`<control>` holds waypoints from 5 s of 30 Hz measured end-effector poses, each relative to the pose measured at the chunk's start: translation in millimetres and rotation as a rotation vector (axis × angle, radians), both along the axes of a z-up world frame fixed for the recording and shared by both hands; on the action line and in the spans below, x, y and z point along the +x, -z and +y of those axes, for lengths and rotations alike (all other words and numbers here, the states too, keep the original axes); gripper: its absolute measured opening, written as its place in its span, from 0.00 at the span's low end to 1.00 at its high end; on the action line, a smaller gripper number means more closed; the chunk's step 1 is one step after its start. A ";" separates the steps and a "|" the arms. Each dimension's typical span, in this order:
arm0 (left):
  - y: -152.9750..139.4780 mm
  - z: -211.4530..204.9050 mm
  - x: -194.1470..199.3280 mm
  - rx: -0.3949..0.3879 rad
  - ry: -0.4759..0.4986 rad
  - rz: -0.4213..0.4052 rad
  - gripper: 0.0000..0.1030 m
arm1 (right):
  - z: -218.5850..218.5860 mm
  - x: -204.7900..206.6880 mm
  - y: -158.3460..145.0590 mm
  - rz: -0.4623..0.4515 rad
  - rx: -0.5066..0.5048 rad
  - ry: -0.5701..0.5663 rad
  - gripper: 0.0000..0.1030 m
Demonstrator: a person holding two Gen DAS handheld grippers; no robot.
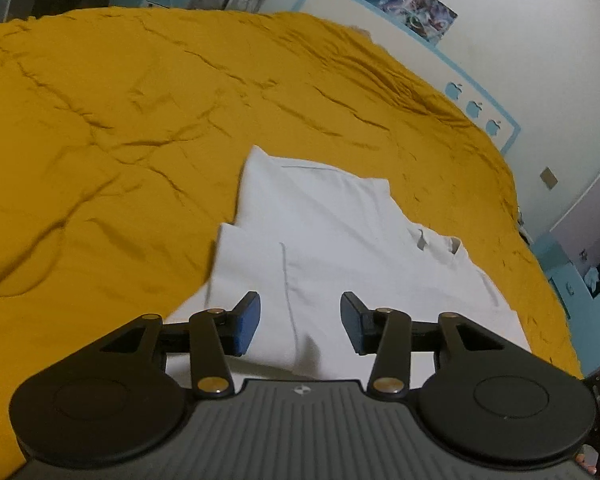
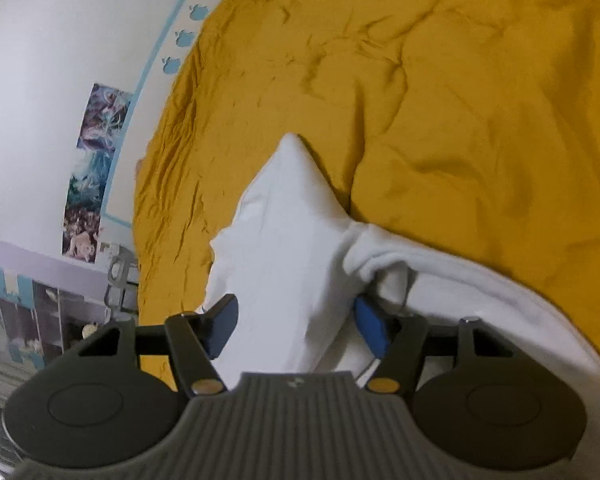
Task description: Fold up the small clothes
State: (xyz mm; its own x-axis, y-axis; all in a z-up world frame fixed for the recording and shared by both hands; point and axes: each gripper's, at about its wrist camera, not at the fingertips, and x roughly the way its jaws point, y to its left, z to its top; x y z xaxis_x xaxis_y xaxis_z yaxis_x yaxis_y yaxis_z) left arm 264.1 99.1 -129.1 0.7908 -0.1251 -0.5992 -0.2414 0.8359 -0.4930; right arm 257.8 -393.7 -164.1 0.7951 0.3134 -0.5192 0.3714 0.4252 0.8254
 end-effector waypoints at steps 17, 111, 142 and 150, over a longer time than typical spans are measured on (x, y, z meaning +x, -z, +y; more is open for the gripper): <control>24.9 -31.1 49.5 0.127 0.071 0.068 0.66 | -35.8 -5.2 21.6 0.044 0.028 0.135 0.02; 17.6 85.6 -242.8 -0.411 0.235 0.201 0.74 | -22.4 -273.7 -63.6 0.025 -0.294 -0.505 0.46; -16.3 107.7 -169.9 -0.663 0.290 -0.019 0.03 | -33.0 -215.7 -105.5 -0.162 0.000 -0.305 0.02; -43.0 110.0 -48.0 -0.628 0.348 -0.066 0.03 | -28.2 -68.3 -114.1 -0.201 -0.006 -0.217 0.01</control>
State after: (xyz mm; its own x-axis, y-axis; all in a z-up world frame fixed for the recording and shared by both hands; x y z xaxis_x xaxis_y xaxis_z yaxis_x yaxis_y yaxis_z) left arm 216.1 209.1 -86.1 0.6748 -0.6815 -0.2832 0.0344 0.4124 -0.9104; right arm 189.5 -421.9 -50.0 0.7971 0.4847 -0.3601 0.1002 0.4819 0.8705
